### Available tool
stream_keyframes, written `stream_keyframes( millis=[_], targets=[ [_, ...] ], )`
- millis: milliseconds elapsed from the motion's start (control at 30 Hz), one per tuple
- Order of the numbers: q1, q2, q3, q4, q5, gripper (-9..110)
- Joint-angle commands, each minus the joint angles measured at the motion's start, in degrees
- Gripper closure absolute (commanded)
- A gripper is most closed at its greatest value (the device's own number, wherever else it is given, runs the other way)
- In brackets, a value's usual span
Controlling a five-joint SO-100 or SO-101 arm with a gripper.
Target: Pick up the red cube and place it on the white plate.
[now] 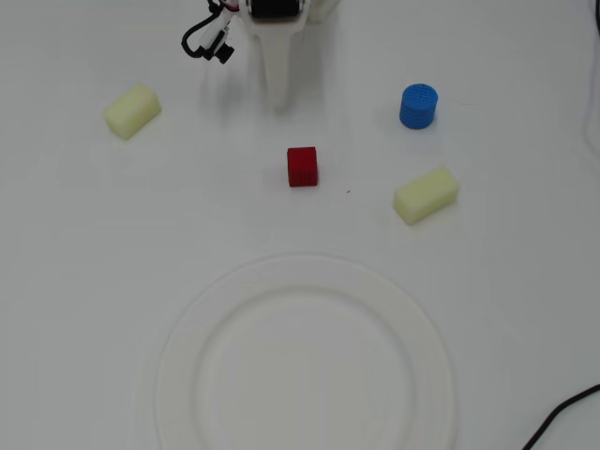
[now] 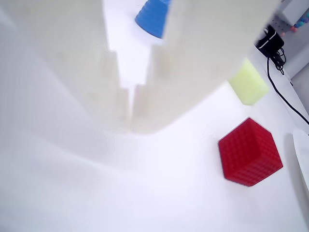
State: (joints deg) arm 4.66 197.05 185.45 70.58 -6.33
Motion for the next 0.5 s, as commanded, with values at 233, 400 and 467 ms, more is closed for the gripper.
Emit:
stream_keyframes(
  millis=[233, 400, 467],
  targets=[
    [-10.37, 0.53, 0.18, 0.26, -9.84, 102],
    [-8.79, 0.44, 0.18, -0.18, -5.36, 102],
    [-5.71, 0.35, 0.18, -1.49, -3.87, 102]
  ],
)
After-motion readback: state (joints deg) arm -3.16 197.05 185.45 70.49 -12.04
